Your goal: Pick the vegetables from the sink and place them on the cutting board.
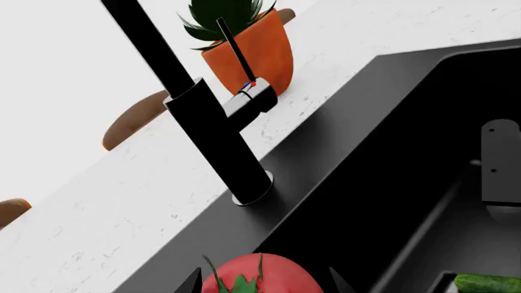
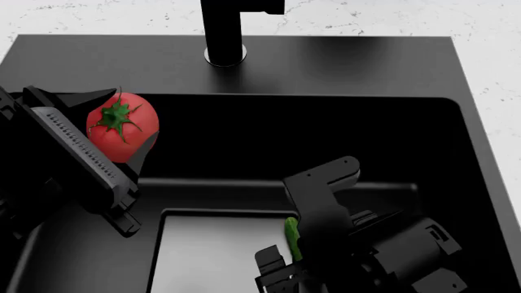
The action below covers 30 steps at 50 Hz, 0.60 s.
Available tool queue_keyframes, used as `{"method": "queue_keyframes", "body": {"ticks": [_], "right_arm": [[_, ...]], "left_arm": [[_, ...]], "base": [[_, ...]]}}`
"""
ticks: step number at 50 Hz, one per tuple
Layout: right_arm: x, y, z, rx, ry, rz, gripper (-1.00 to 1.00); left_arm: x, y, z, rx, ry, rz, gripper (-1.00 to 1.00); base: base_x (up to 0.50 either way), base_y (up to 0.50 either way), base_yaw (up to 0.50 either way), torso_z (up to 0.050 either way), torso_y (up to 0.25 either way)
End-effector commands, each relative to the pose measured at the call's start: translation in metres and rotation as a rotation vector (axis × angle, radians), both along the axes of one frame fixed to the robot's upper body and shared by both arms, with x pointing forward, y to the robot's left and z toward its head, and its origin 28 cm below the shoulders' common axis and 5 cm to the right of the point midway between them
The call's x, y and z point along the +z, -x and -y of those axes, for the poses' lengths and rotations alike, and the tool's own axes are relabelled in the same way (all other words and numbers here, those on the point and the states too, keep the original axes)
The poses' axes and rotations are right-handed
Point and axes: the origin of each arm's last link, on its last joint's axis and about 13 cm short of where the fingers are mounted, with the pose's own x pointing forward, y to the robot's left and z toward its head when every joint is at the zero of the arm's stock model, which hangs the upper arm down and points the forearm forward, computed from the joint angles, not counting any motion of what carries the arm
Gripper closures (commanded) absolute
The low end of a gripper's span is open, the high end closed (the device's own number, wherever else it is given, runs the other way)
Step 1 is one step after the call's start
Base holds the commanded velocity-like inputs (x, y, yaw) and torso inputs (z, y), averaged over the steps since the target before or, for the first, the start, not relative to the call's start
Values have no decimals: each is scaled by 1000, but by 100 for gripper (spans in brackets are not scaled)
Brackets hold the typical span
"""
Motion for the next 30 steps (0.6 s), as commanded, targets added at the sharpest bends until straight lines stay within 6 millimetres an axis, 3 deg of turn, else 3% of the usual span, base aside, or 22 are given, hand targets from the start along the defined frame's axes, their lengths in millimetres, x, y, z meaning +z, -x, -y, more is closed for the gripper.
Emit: {"method": "queue_keyframes", "body": {"ticks": [1,29,30], "right_arm": [[-9,-3,-4,23,-5,11,-100],[-35,-2,-3,4,-24,-30,-100],[-36,-3,-2,-4,-8,-27,100]], "left_arm": [[-60,19,4,-5,76,-189,100],[-61,19,5,-12,77,-189,100],[-61,19,5,-13,75,-190,100]], "base": [[0,26,22,-32,-26],[0,26,23,-32,-26],[0,26,26,-33,-28]]}}
